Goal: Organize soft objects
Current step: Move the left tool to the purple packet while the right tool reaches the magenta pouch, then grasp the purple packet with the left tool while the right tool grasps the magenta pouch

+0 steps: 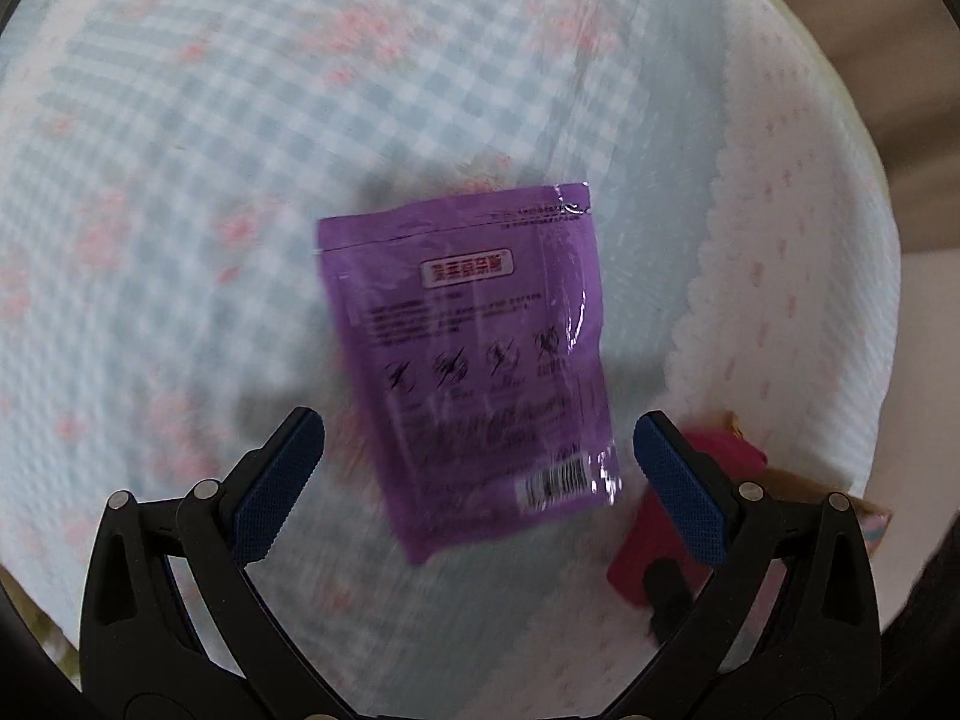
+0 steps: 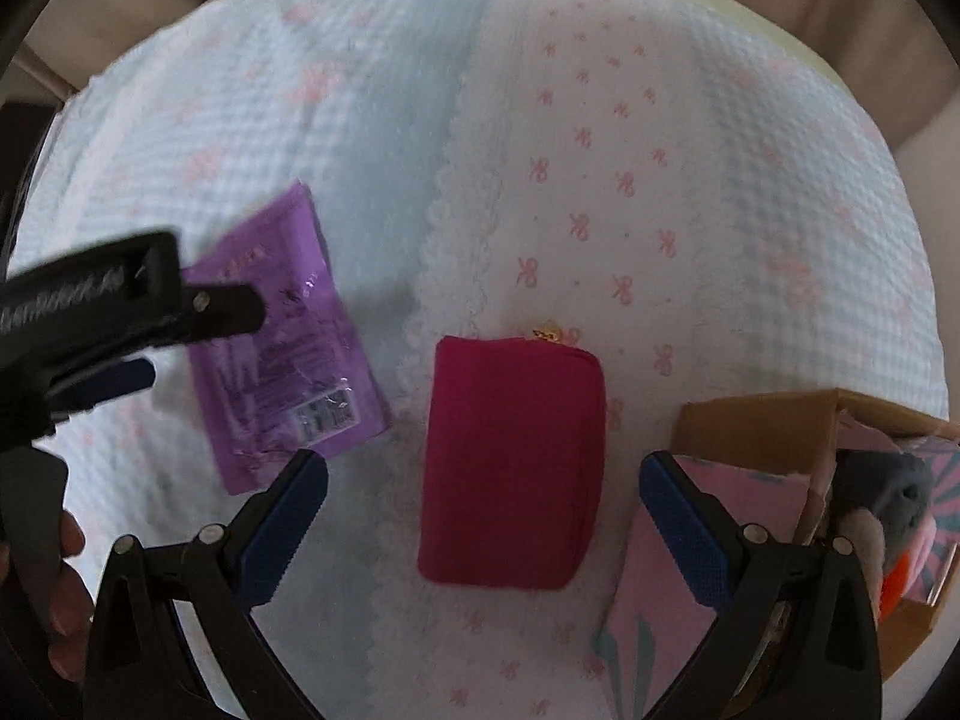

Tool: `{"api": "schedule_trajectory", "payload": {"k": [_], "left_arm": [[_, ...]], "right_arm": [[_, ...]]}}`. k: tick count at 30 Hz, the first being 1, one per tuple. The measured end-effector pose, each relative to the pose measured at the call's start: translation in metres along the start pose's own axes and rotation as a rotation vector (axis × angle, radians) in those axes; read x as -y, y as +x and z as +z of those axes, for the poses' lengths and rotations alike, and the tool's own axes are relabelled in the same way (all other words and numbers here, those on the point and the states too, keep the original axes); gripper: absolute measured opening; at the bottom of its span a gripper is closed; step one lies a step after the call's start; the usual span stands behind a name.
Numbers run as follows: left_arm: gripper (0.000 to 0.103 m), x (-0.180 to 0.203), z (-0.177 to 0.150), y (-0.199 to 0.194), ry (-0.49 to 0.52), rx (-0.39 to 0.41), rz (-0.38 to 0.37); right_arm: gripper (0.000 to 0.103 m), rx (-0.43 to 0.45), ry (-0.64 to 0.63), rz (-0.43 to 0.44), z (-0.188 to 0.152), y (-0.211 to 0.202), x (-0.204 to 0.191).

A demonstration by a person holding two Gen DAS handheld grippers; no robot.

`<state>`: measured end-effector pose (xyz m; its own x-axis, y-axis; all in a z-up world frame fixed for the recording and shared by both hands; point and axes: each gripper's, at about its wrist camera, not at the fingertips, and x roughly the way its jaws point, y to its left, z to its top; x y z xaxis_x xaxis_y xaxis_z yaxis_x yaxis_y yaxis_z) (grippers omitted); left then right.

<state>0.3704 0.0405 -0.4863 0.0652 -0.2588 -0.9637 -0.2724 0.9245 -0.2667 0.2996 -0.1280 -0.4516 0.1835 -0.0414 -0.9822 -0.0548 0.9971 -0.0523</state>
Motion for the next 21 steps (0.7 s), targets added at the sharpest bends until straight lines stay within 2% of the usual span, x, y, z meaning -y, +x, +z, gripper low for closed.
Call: {"api": "schedule_trajectory", "payload": {"k": [3,5,13,16,18,19,20,21], "left_arm": [[0.103,0.004,0.005,0.022,-0.025,-0.026,-0.001],[0.103,0.007,0.006,0.036,-0.034,-0.041,0.022],[0.102,0.017,0.001,0.049,-0.002,-0.017,0.071],[0.094,0.022,-0.007,0.051,0.015,-0.003,0.107],[0.082,0.022,-0.011,0.051,-0.001,0.015,0.103],[0.08,0.019,-0.013,0.049,-0.012,0.023,0.099],[0.074,0.015,-0.014,0.047,-0.023,0.029,0.091],[0.068,0.013,-0.016,0.046,-0.028,0.034,0.084]], "right_arm": [[0.103,0.03,-0.086,-0.061,0.0,0.006,-0.013],[0.103,0.035,-0.129,-0.053,-0.001,0.011,-0.02],[0.103,0.011,-0.154,-0.107,-0.006,0.038,-0.022],[0.103,0.011,-0.168,-0.127,-0.006,0.043,-0.023],[0.103,0.01,-0.198,-0.162,-0.002,0.054,-0.022],[0.102,0.007,-0.212,-0.179,-0.002,0.058,-0.023],[0.1,0.01,-0.218,-0.177,-0.002,0.06,-0.022],[0.092,0.012,-0.209,-0.156,-0.001,0.061,-0.02]]}}
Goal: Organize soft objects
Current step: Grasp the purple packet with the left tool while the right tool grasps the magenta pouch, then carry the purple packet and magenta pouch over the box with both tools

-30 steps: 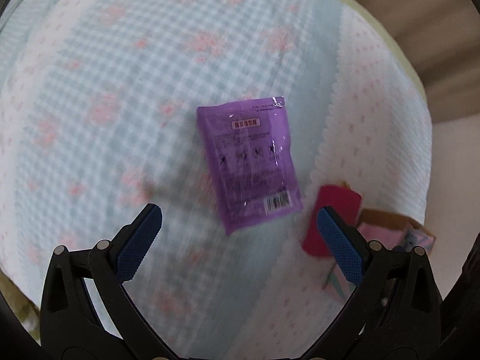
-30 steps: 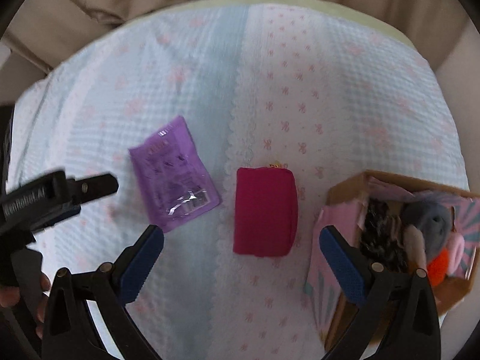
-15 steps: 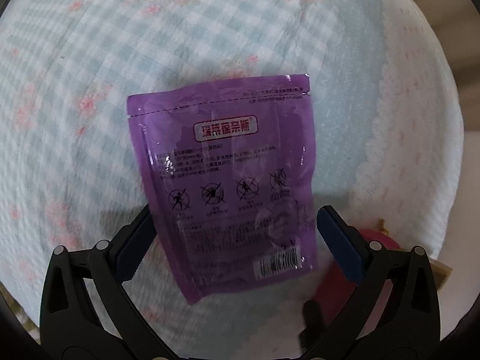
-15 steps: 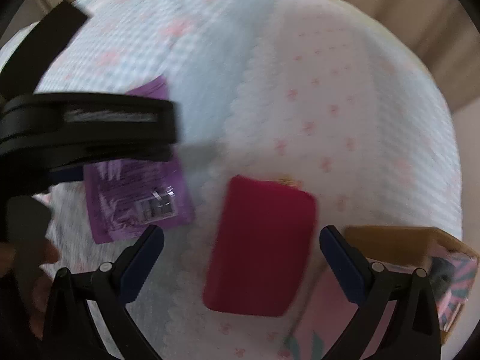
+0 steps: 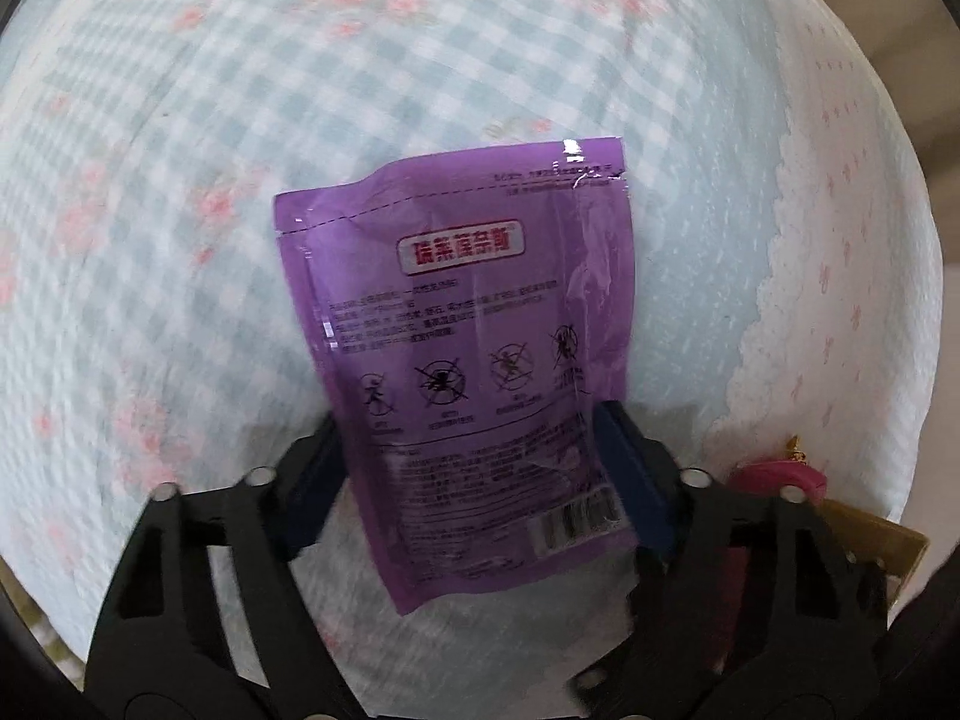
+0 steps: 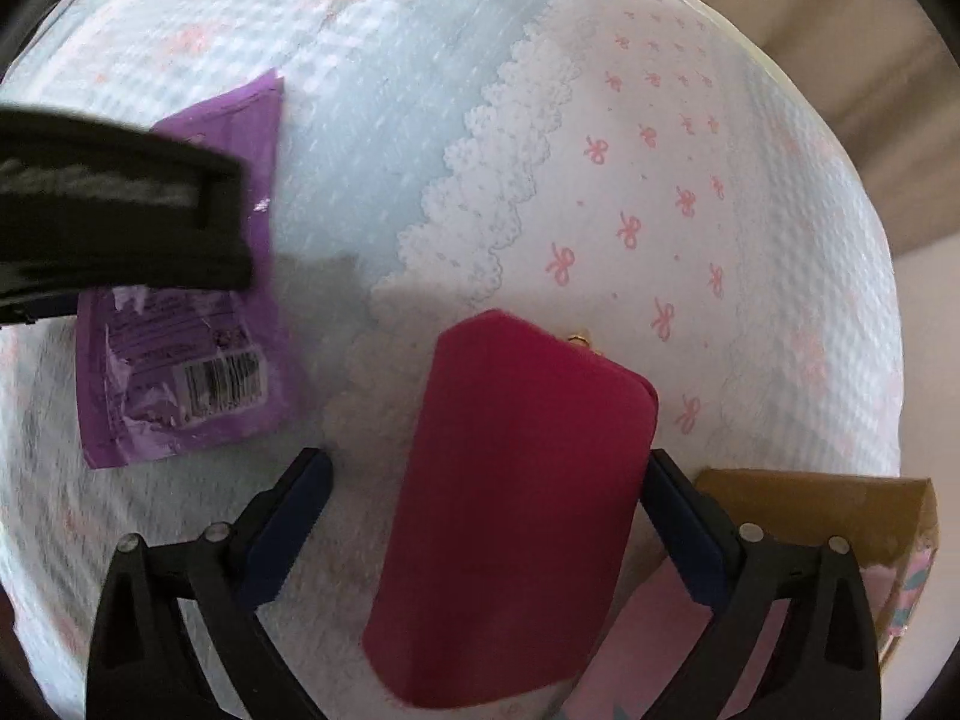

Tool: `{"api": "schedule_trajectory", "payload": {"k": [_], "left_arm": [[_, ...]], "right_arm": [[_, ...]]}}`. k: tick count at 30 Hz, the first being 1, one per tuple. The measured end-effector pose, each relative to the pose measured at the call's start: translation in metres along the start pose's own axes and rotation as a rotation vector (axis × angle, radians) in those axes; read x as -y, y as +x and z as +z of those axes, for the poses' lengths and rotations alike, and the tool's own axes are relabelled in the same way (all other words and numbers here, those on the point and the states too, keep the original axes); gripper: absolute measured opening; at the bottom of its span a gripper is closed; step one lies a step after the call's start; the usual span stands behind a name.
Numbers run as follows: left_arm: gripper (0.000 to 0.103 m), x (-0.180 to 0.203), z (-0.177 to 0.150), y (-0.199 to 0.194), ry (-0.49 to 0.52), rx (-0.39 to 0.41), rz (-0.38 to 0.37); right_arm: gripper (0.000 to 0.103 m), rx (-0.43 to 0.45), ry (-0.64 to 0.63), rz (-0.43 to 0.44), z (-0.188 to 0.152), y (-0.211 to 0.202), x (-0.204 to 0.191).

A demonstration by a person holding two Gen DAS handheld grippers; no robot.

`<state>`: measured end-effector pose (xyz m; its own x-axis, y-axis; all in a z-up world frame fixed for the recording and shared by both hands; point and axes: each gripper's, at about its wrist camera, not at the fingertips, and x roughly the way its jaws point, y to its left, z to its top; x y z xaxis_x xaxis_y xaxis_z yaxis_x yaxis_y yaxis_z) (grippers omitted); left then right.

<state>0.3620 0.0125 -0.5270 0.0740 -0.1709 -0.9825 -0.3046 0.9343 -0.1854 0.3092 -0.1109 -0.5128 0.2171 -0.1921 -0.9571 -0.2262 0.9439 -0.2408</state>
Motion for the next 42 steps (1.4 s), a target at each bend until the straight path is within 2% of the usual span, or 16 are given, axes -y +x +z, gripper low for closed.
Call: {"api": "schedule_trajectory", "payload": {"k": [1,2,4,6,10,15,22,24,31,35,42], "left_arm": [[0.065,-0.002,-0.002,-0.001,0.002,0.002,-0.001],[0.059,-0.004,-0.003,-0.002,0.006,0.006,-0.001],[0.049,-0.009,-0.004,-0.005,0.001,0.012,-0.009],[0.035,-0.017,-0.005,-0.009,-0.021,0.017,-0.028],[0.025,-0.032,-0.006,-0.015,-0.05,0.014,-0.067],[0.02,-0.037,-0.007,-0.031,-0.018,0.025,-0.067],[0.019,-0.044,-0.014,-0.078,0.051,0.081,-0.074],[0.018,-0.048,-0.02,-0.095,0.067,0.101,-0.08],[0.018,-0.068,-0.035,-0.155,0.134,0.185,-0.116],[0.018,-0.067,-0.062,-0.203,0.196,0.235,-0.151],[0.018,-0.069,-0.105,-0.273,0.289,0.279,-0.174]], "right_arm": [[0.085,-0.013,0.036,0.054,0.001,0.003,0.007],[0.082,-0.023,0.069,0.088,0.001,0.005,0.012],[0.072,-0.021,0.106,0.113,0.001,0.004,0.019],[0.056,-0.015,0.118,0.128,0.002,0.001,0.022],[0.048,-0.023,0.165,0.17,0.002,-0.001,0.03],[0.045,-0.018,0.219,0.222,0.0,-0.012,0.044],[0.044,0.032,0.236,0.258,-0.007,-0.052,0.046],[0.044,0.057,0.247,0.267,-0.01,-0.071,0.053],[0.044,0.135,0.291,0.298,-0.037,-0.148,0.033],[0.044,0.182,0.299,0.313,-0.051,-0.194,0.027],[0.044,0.246,0.343,0.344,-0.083,-0.262,0.029]]}}
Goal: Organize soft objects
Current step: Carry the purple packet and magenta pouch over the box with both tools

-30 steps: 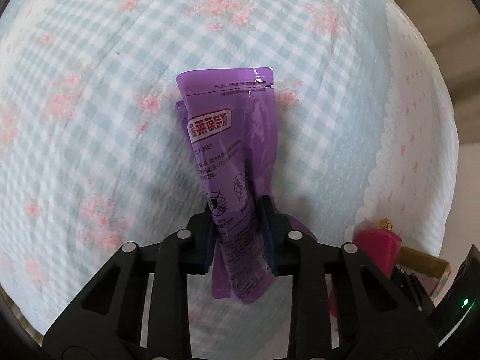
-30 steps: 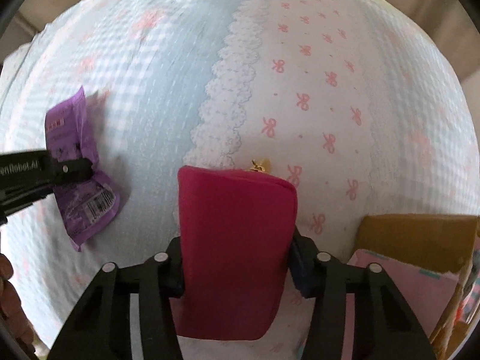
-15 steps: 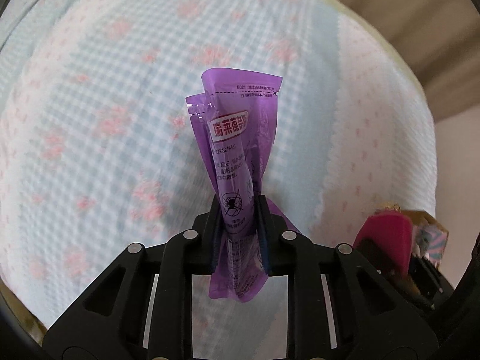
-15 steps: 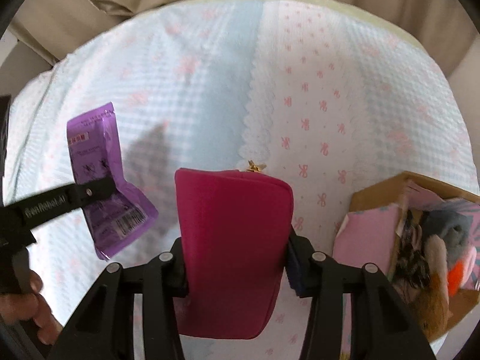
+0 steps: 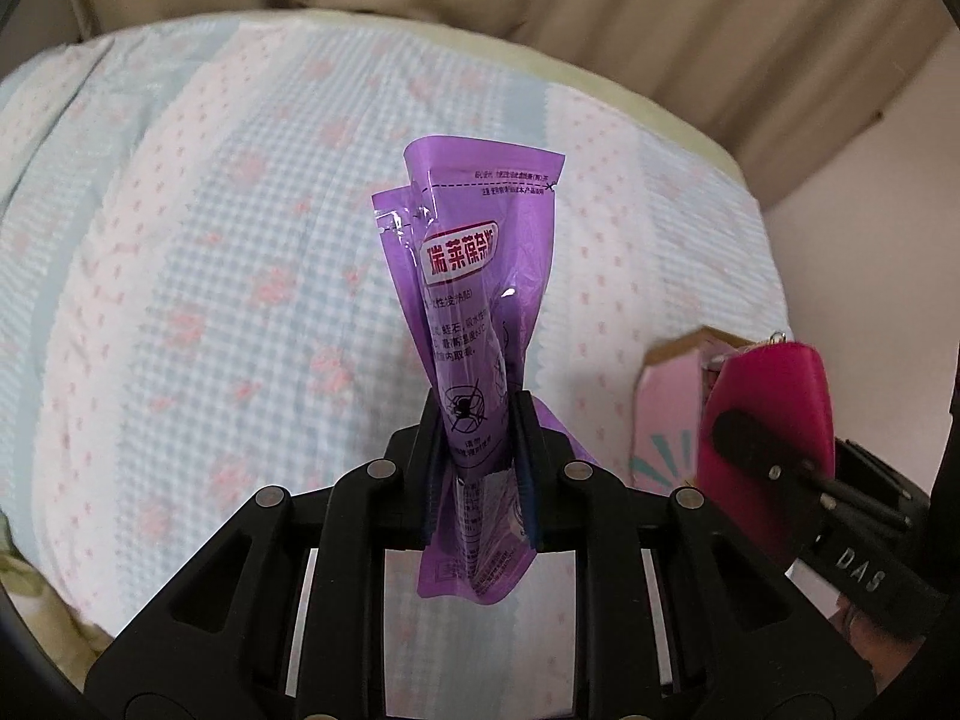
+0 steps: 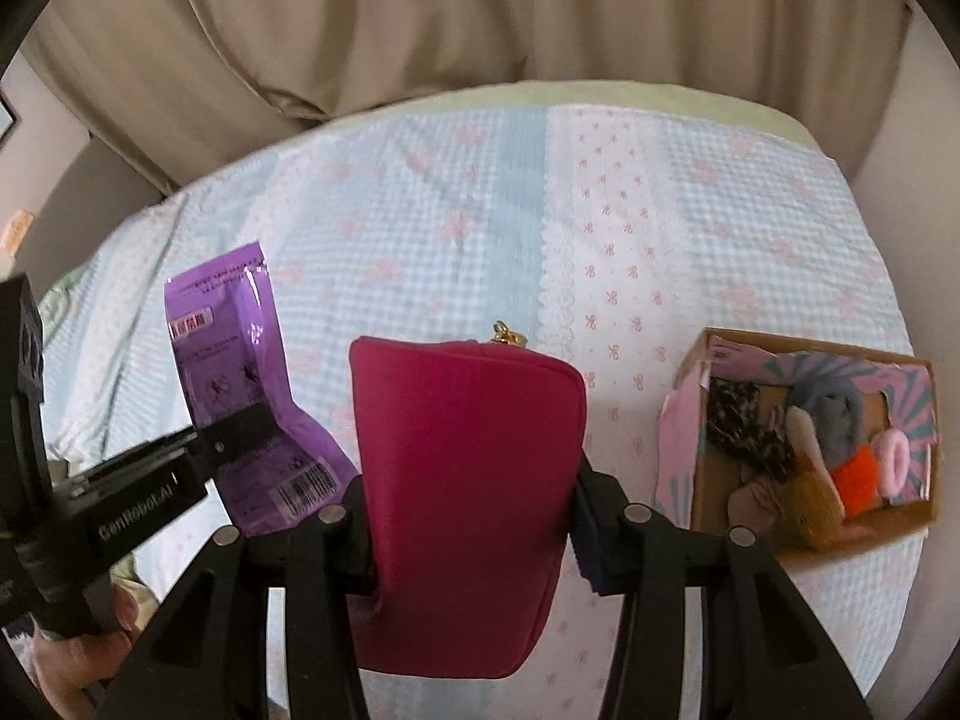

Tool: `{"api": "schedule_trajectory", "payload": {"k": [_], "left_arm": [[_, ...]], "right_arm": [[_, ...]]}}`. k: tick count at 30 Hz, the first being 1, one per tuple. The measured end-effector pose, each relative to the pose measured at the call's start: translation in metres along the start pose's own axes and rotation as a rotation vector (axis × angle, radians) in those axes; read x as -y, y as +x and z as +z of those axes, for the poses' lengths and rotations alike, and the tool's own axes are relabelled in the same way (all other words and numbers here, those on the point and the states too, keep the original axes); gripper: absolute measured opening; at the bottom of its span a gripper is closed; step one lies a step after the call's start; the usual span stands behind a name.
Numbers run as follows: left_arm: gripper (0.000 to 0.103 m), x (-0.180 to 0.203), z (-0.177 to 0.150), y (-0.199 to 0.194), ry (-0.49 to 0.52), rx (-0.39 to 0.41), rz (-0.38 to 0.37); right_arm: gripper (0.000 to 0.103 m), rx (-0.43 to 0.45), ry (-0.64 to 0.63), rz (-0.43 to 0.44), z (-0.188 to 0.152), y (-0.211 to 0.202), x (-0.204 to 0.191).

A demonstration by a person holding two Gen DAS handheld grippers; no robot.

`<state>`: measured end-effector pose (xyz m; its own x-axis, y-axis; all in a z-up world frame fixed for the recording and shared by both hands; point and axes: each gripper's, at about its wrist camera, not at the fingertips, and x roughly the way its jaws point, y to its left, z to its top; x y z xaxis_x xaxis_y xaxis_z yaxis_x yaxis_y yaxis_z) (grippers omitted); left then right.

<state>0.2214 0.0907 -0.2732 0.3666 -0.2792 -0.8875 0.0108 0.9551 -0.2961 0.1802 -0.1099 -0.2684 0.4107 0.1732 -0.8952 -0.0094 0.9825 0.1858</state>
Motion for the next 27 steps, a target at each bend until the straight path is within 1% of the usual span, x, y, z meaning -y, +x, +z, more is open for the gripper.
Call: {"api": "schedule_trajectory", "payload": {"k": [1,4,6,9,13,19,22,27], "left_arm": [[0.018,0.003,-0.003,-0.009,0.008,0.005,-0.005],[0.018,0.015,-0.011,-0.031,0.011,0.02,-0.019],[0.018,0.028,-0.015,-0.044,0.013,0.029,-0.033],[0.018,0.052,-0.023,-0.053,0.037,0.042,-0.046],[0.018,0.093,-0.033,-0.052,0.065,0.047,-0.072],[0.018,0.168,-0.048,-0.036,0.107,0.037,-0.11],[0.018,0.207,-0.055,-0.016,0.133,0.002,-0.117],[0.018,0.267,-0.061,0.034,0.17,-0.078,-0.12]], "right_arm": [[0.044,0.007,0.003,0.001,-0.001,-0.004,0.001],[0.044,0.038,0.012,0.004,-0.008,-0.033,0.006],[0.044,0.051,0.016,0.004,-0.012,-0.045,0.014],[0.044,0.076,0.027,0.0,-0.015,-0.064,0.032],[0.044,0.111,0.061,-0.011,-0.021,-0.09,0.068],[0.044,0.131,0.105,-0.048,-0.026,-0.117,0.137],[0.044,0.119,0.135,-0.085,-0.026,-0.119,0.175],[0.044,0.072,0.186,-0.13,-0.022,-0.11,0.24]]}}
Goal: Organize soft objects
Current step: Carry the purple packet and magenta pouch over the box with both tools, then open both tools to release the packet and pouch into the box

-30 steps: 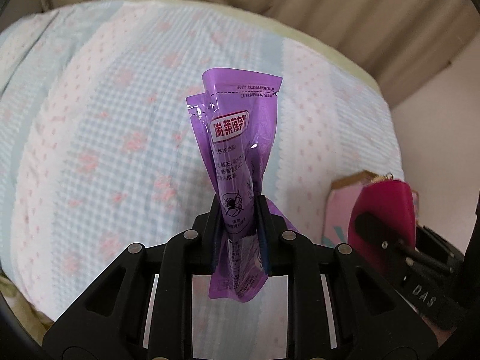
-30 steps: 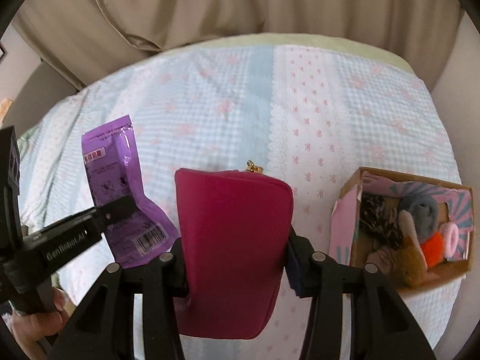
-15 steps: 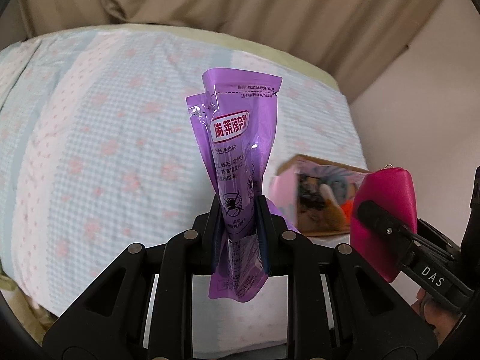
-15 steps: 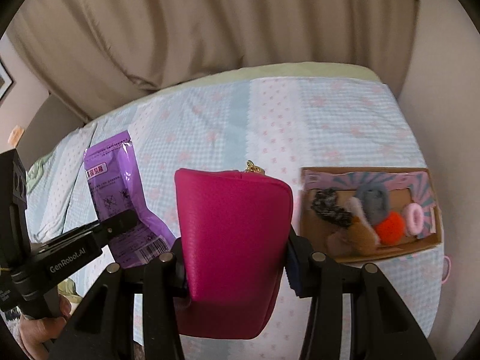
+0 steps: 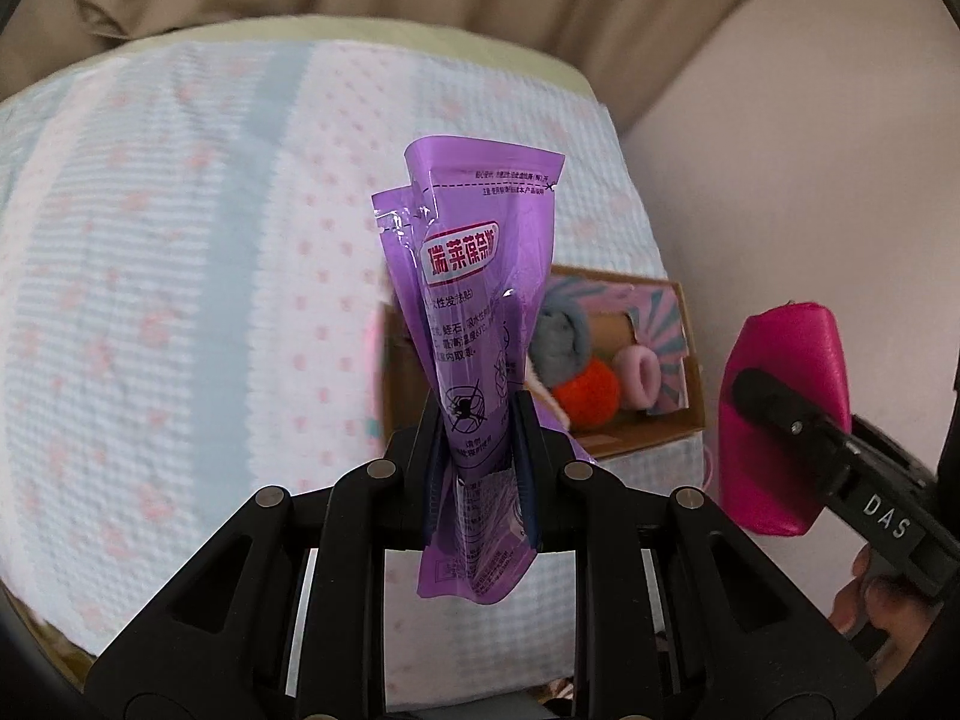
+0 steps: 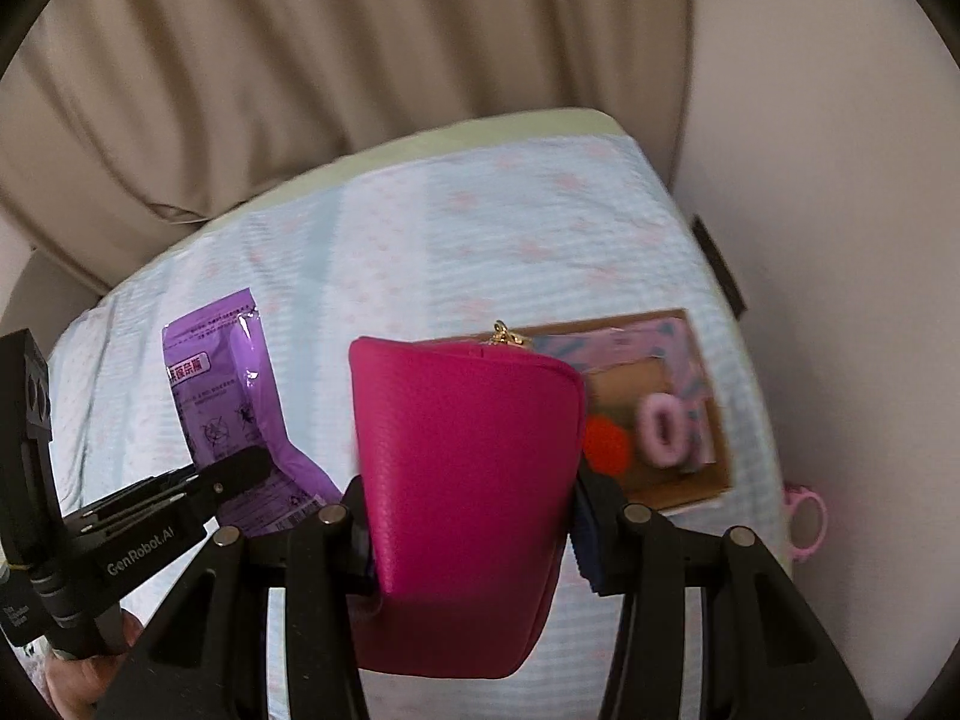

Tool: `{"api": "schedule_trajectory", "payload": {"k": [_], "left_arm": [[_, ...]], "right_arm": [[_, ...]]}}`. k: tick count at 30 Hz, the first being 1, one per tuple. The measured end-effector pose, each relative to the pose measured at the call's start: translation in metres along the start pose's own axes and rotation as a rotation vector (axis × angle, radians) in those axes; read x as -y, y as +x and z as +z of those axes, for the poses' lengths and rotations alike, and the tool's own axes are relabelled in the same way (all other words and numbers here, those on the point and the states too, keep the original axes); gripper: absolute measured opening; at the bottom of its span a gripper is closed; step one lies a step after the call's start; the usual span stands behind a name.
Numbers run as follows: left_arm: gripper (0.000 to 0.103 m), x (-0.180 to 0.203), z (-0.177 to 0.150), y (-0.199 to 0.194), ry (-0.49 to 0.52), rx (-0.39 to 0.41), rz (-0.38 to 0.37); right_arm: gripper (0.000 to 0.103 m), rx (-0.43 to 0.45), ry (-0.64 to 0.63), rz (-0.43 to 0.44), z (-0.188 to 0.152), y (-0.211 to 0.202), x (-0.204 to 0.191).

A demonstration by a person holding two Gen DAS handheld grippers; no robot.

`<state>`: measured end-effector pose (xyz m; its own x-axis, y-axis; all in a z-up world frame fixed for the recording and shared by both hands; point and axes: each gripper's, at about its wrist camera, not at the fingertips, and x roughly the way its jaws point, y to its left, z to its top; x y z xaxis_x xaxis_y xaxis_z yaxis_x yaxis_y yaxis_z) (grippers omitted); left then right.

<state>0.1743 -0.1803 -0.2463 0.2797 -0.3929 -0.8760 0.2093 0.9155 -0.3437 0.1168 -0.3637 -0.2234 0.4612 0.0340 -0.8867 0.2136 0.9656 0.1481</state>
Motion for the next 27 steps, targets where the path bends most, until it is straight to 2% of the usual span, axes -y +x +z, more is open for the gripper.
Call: {"api": "schedule_trajectory", "payload": {"k": [4,7,10,13,15,16,17,18,19,20,22,25,27], "left_arm": [[0.018,0.029,0.004,0.041,0.023,-0.07,0.011],[0.018,0.042,0.012,0.072,0.048,-0.123,0.05],[0.018,0.044,0.021,0.105,0.069,-0.175,0.101],[0.018,0.042,0.026,0.13,0.096,-0.239,0.113],[0.02,0.044,0.028,0.14,0.122,-0.253,0.132],[0.024,0.044,0.028,0.142,0.126,-0.251,0.137],[0.046,0.043,0.03,0.146,0.127,-0.254,0.144],[0.082,0.042,0.031,0.147,0.123,-0.258,0.151],[0.097,0.042,0.033,0.148,0.118,-0.256,0.157],[0.103,0.041,0.035,0.148,0.114,-0.246,0.147],[0.103,0.041,0.036,0.146,0.105,-0.238,0.122],[0.103,0.04,0.032,0.147,0.109,-0.243,0.171],[0.103,0.037,0.027,0.149,0.1,-0.261,0.165]], "right_arm": [[0.044,-0.065,0.041,-0.023,0.009,0.027,0.041],[0.044,-0.116,0.064,-0.029,0.013,0.052,0.064],[0.044,-0.161,0.083,-0.024,0.014,0.073,0.079],[0.044,-0.22,0.105,-0.015,0.012,0.099,0.093],[0.044,-0.251,0.119,-0.001,0.011,0.112,0.1],[0.044,-0.27,0.124,0.008,0.011,0.12,0.104],[0.045,-0.279,0.127,0.011,0.011,0.124,0.105],[0.047,-0.29,0.129,0.009,0.012,0.129,0.107],[0.055,-0.295,0.129,0.004,0.012,0.133,0.108],[0.062,-0.293,0.128,-0.002,0.013,0.137,0.109],[0.1,-0.286,0.12,-0.003,0.016,0.14,0.11],[0.103,-0.269,0.083,-0.039,0.018,0.139,0.109],[0.103,-0.261,0.072,-0.055,0.017,0.136,0.108]]}}
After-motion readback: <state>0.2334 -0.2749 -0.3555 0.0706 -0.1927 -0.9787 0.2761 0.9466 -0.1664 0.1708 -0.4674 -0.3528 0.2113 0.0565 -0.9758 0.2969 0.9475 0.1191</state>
